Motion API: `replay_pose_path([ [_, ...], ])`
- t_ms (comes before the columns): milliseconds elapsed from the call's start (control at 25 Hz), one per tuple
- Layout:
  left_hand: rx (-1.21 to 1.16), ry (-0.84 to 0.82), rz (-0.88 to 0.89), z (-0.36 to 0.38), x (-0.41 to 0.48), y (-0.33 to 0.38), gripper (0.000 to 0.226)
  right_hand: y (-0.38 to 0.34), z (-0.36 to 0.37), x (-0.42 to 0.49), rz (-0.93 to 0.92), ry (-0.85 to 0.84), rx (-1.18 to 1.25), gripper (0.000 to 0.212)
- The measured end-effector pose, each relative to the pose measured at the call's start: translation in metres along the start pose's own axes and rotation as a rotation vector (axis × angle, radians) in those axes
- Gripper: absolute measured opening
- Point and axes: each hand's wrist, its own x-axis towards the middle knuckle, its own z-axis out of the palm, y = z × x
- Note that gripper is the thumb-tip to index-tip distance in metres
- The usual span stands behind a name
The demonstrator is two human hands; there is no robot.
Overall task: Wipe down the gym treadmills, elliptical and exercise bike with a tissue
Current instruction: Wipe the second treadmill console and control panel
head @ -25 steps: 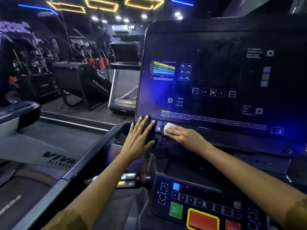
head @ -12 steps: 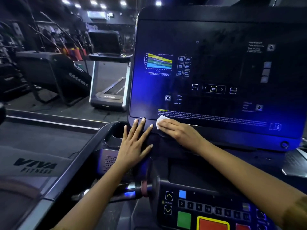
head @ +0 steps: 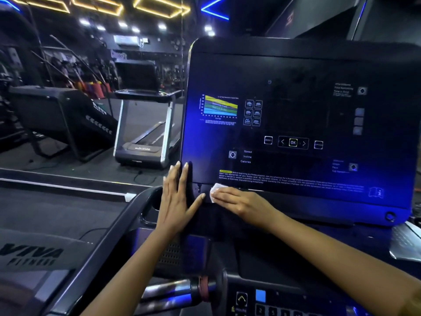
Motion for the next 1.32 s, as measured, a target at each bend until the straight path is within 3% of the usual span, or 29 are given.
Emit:
replay_pose_path([
  [280,-0.177,0.042,-0.060,-0.003,0.013,-0.007,0.069,0.010,0.000,0.061,0.116,0.157,-0.067,0.036],
  [600,-0.249,0.018,-0.095,-0.004,0.001,-0.014,0.067,-0.001,0.012,0.016,-0.093,0.055,-0.078,0.038],
  [840,-0.209,0.020,-0.050,-0.006,-0.001,-0.025,0.068,-0.019,0.030,0.053,-0.071,0.047,-0.014,0.042],
  [1000,-0.212,0.008,-0.045,-0.007,0.002,-0.025,0.066,-0.007,0.013,0.024,-0.098,0.040,-0.046,0.047],
  [1120,-0.275,0.024,-0.065,-0.006,0.013,-0.018,0.062,0.004,0.001,0.007,-0.062,0.046,-0.071,0.046],
  [1320,-0.473,0.112,-0.108,-0.008,0.056,0.002,0.073,0.007,0.009,0.062,-0.089,0.149,-0.177,0.041],
])
